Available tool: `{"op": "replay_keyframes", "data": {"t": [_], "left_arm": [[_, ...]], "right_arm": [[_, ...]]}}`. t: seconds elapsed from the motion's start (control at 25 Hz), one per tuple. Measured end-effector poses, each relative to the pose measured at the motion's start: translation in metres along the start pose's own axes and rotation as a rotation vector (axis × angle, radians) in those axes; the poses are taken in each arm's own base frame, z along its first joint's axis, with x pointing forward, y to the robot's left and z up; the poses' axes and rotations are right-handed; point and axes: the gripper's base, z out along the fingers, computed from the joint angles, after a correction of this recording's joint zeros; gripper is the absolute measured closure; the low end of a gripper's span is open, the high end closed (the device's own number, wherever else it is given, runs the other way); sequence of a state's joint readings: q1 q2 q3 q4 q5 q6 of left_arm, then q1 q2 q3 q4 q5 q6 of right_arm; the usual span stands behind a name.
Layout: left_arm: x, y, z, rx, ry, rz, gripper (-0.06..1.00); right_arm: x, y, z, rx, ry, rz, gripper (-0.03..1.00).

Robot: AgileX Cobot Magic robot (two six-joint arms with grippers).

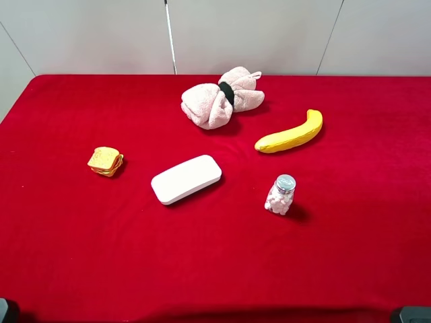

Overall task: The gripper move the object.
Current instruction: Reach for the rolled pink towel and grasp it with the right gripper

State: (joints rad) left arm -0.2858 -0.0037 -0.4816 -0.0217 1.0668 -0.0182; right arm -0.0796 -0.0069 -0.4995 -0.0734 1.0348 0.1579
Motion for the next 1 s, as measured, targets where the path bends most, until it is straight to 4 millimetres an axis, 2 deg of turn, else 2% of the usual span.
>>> {"op": "replay_keyframes", "data": {"t": [1.0], "left_arm": [[0.0,0.0,0.0,0.0,0.0,0.0,0.05]], "right_arm": [[0.0,0.0,0.0,0.0,0.0,0.0,0.27]]}}
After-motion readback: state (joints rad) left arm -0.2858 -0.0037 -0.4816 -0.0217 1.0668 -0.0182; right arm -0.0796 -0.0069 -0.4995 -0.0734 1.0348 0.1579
